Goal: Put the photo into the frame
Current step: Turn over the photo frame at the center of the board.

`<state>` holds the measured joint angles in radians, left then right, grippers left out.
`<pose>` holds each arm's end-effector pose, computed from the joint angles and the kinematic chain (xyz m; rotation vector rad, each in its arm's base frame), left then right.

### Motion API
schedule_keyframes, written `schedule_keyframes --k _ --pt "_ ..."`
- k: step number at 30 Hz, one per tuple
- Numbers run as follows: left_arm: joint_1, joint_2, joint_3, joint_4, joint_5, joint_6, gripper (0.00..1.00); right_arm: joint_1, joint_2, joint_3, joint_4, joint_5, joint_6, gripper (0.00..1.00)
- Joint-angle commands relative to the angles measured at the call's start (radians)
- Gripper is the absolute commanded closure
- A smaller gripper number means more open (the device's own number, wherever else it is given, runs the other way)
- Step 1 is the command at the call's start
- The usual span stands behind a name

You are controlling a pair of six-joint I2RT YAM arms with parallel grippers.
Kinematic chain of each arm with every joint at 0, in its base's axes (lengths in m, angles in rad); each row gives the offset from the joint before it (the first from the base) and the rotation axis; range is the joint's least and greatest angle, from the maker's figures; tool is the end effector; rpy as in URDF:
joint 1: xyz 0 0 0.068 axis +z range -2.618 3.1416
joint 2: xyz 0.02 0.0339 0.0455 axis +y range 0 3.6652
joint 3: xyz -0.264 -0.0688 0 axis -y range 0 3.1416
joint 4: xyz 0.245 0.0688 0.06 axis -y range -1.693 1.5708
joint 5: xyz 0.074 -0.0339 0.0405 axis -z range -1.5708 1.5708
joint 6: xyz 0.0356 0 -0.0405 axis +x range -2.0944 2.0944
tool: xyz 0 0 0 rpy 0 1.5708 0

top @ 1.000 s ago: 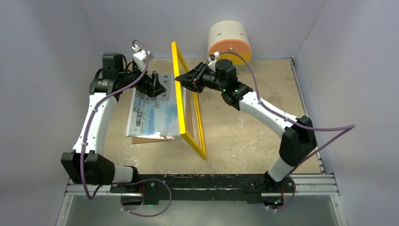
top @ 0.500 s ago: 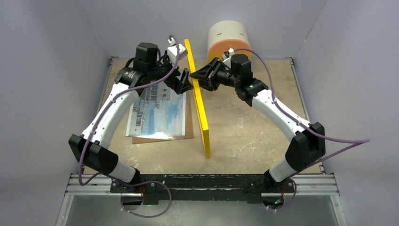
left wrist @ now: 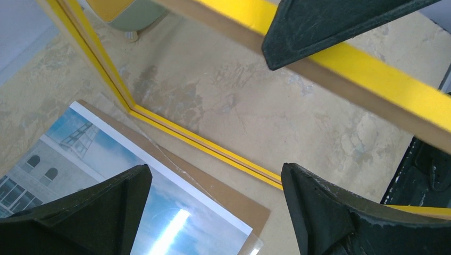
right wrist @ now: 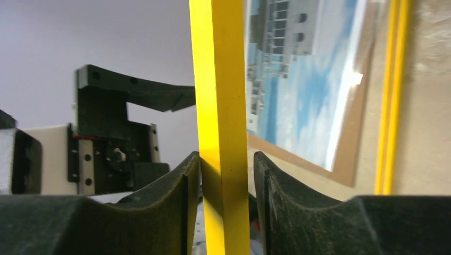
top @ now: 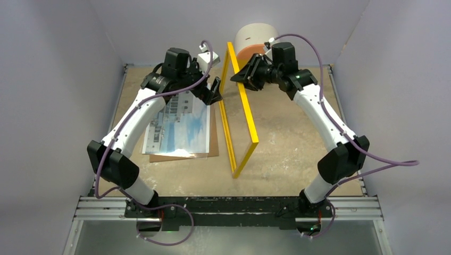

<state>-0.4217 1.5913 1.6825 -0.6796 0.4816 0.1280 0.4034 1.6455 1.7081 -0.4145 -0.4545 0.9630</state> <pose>0.3142 -0.1590 0.4009 0.8530 1.9871 -0.6887 0.3433 0.1635 0.4154 0.2546 2.1159 1.3045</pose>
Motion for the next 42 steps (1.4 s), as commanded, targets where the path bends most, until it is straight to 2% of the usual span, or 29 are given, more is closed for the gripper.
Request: schedule_keyframes --k 1,12,22,36,42 --pt "-0.004 -0.003 -0.011 -0.003 -0.052 0.034 0.0 -0.023 0.005 0.073 -0.192 0.084 -0.183 0.61" --pt "-0.003 -0.013 -0.16 0.019 -0.157 0.129 0.0 -0.032 -0.037 0.074 -0.392 0.427 -0.386 0.83" --pt "0.003 0.001 -0.243 0.047 -0.215 0.168 0.0 -0.032 -0.158 -0.138 -0.392 0.559 -0.422 0.98" --pt "0.07 -0.003 -0.33 0.095 -0.262 0.204 0.0 -0.033 -0.08 -0.319 -0.301 0.507 -0.464 1.0" --pt "0.171 0.028 -0.426 0.171 -0.258 0.227 0.0 -0.032 -0.045 -0.343 -0.267 0.539 -0.465 1.0"
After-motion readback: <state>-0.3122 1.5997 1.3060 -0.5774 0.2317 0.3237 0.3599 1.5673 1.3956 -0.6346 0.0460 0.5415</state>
